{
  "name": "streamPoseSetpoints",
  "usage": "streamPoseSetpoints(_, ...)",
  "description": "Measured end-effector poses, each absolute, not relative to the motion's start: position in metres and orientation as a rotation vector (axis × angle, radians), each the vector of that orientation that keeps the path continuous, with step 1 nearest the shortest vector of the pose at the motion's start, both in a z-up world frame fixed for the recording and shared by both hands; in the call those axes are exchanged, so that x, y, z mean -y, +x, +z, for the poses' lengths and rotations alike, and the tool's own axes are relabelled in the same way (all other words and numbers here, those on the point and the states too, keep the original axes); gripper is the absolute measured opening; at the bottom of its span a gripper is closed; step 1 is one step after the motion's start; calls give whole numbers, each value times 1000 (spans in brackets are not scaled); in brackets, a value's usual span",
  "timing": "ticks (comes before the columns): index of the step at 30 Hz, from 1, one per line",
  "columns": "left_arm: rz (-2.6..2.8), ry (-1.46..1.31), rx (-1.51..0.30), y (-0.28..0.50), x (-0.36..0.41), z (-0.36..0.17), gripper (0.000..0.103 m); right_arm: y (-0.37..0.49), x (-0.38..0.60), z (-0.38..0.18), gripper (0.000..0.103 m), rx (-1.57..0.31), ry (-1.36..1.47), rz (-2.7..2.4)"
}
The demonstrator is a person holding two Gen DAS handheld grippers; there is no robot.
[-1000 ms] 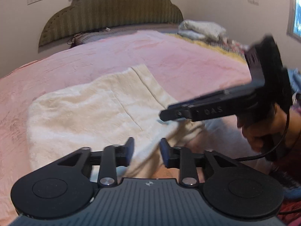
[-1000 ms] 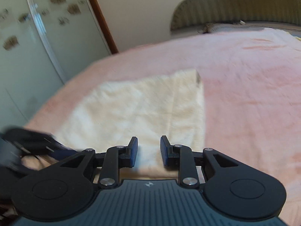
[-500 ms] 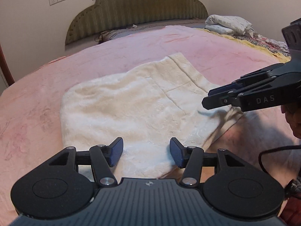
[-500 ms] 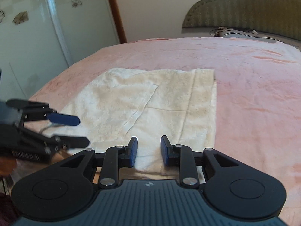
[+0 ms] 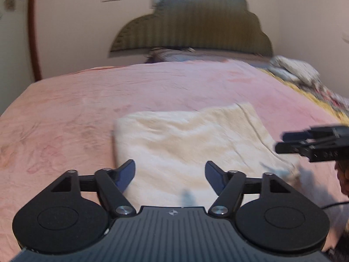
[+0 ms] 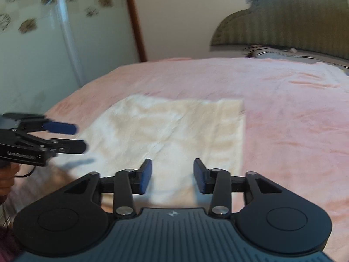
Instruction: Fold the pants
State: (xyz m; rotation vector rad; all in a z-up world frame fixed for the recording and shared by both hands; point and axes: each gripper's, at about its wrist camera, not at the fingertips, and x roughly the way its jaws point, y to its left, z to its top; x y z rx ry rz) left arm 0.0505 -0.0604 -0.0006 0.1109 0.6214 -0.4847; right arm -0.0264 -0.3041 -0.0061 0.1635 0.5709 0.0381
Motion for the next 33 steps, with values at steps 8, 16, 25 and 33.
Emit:
streamPoseSetpoints(8, -449, -197, -859, 128, 0, -28, 81, 7, 376, -35, 57, -644, 429, 63)
streamPoseSetpoints(16, -583, -288, -956, 150, 0, -49, 81, 36, 384, -55, 59, -722, 511, 258)
streamPoseSetpoints(25, -628, -159, -918, 146, 46, -50, 58, 74, 393, -66, 40, -721, 622, 368)
streamPoseSetpoints(33, -551, 21, -710, 102, 60, -21, 15, 50, 374, -39, 22, -631, 564, 371)
